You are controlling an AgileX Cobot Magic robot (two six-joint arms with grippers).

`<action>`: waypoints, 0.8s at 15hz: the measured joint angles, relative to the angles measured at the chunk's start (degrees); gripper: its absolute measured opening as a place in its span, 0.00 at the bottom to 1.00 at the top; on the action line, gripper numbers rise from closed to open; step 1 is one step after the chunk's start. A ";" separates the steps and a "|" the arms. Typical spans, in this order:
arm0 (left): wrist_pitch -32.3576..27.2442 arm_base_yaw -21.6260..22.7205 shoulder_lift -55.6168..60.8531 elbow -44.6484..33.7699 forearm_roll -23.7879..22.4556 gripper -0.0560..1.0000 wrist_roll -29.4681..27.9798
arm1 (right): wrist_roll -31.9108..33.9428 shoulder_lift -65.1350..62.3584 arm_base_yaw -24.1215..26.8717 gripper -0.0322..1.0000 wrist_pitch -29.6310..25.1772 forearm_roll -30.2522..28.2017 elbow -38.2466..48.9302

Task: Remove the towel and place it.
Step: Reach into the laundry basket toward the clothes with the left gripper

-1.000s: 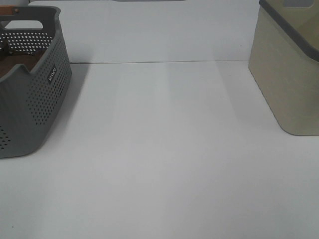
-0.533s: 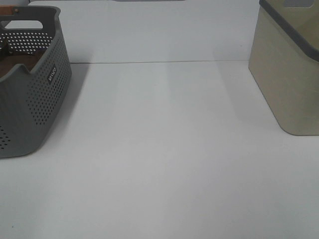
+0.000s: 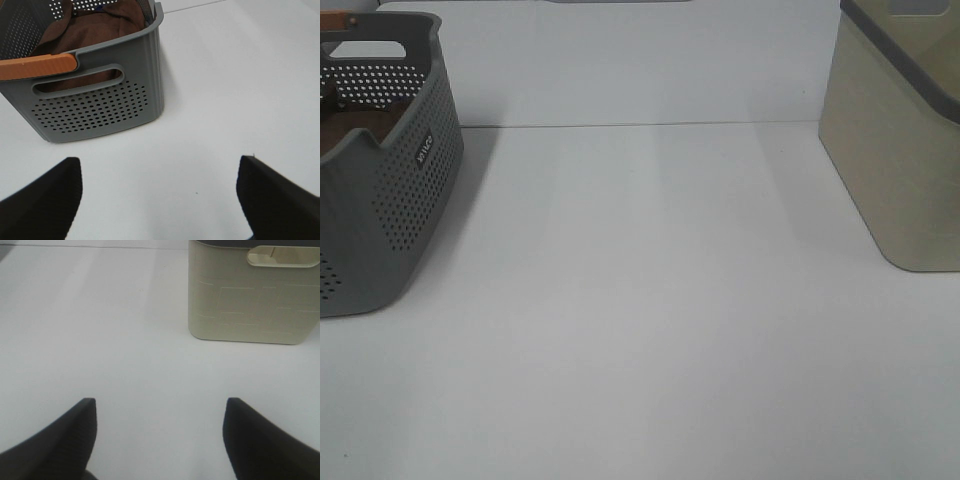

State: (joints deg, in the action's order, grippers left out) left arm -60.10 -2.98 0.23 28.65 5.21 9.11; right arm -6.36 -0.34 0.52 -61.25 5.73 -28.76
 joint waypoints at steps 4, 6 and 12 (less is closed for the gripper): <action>0.00 0.00 0.00 0.00 0.00 0.81 0.00 | 0.00 0.00 0.00 0.69 0.00 0.00 0.00; 0.00 0.00 0.00 0.00 0.00 0.81 0.00 | 0.00 0.00 0.00 0.69 0.00 0.00 0.00; 0.00 0.00 0.00 0.00 0.00 0.81 0.00 | 0.00 0.00 0.00 0.69 0.00 0.00 0.00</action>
State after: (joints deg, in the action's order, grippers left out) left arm -60.10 -2.98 0.23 28.65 5.21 9.11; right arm -6.36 -0.34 0.52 -61.25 5.73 -28.76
